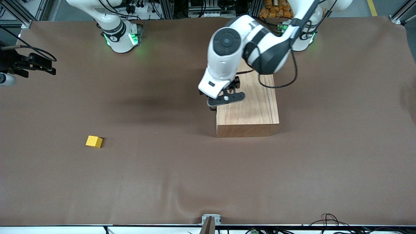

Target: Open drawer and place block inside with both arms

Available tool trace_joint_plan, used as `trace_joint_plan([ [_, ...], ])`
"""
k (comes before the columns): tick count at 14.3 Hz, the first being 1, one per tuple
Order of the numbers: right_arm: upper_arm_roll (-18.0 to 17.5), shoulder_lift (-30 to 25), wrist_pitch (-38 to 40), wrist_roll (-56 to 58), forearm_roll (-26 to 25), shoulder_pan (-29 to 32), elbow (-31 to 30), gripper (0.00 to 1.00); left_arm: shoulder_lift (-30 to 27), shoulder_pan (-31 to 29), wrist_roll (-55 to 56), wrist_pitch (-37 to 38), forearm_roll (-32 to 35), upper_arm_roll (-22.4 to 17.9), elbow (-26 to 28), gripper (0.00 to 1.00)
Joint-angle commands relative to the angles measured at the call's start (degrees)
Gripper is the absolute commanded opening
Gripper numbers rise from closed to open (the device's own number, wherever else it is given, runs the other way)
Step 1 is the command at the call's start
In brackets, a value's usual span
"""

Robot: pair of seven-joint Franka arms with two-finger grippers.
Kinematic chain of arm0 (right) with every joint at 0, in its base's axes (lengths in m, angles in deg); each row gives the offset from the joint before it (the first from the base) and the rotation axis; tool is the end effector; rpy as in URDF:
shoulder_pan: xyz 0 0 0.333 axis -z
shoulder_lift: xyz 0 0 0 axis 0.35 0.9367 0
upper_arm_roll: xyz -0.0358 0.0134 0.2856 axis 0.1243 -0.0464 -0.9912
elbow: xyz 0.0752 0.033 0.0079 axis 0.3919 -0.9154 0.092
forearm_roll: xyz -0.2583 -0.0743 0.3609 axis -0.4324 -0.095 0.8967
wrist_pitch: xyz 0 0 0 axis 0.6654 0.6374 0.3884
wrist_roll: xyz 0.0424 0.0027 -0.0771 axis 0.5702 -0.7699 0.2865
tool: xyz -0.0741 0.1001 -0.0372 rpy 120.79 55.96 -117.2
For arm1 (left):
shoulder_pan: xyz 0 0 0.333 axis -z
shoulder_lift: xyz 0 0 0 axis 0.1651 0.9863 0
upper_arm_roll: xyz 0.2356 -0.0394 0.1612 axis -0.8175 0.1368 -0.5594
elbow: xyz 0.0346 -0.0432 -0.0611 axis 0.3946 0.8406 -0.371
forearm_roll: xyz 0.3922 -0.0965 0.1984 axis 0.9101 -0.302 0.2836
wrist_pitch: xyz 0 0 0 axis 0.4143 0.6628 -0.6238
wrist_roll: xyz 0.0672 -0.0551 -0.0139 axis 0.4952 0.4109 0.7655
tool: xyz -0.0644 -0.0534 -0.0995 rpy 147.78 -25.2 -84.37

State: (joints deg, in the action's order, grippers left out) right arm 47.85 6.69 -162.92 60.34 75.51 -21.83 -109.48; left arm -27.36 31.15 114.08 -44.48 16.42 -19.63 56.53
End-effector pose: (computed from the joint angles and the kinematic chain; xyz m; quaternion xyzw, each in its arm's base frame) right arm 0.5798 -0.0209 0.5745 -0.9950 -0.0346 0.0903 0.0267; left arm 0.5076 -0.5394 0.3844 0.9935 0.1035 -0.0468 0.0062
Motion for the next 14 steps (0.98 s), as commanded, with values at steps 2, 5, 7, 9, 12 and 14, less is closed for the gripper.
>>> trace_joint_plan([
  [2, -0.2, 0.4, -0.2, -0.9, -0.8, -0.6, -0.4, 1.0, 5.6, 7.6, 5.4, -1.7, 2.6, -4.6, -4.0, 1.0],
  [5, -0.2, 0.1, -1.2, -1.0, -0.9, -0.9, -0.7, 1.0, 8.4, 15.4, 8.3, -4.9, 2.6, -10.7, -4.2, 1.0],
  [7, -0.2, 0.3, -4.6, -2.7, -0.9, -0.8, -1.1, 1.0, 8.6, 17.5, 8.5, -5.0, 2.6, -12.5, -4.1, 1.0],
  [9, -0.2, 0.2, -7.4, -2.8, -0.9, -0.9, -1.1, 1.0, 9.3, 18.1, 8.7, -5.9, 2.6, -12.8, -4.1, 1.0],
  [12, -0.2, 0.5, -8.5, -2.7, -0.9, -0.7, -1.1, 1.0, 10.6, 18.4, 8.6, -7.0, 2.7, -12.9, -4.1, 1.0],
  [14, -0.2, 0.7, -9.0, -2.7, -2.0, -1.1, -1.1, 1.0, 11.0, 19.2, 8.7, -6.9, 5.0, -12.9, -4.0, 1.0],
])
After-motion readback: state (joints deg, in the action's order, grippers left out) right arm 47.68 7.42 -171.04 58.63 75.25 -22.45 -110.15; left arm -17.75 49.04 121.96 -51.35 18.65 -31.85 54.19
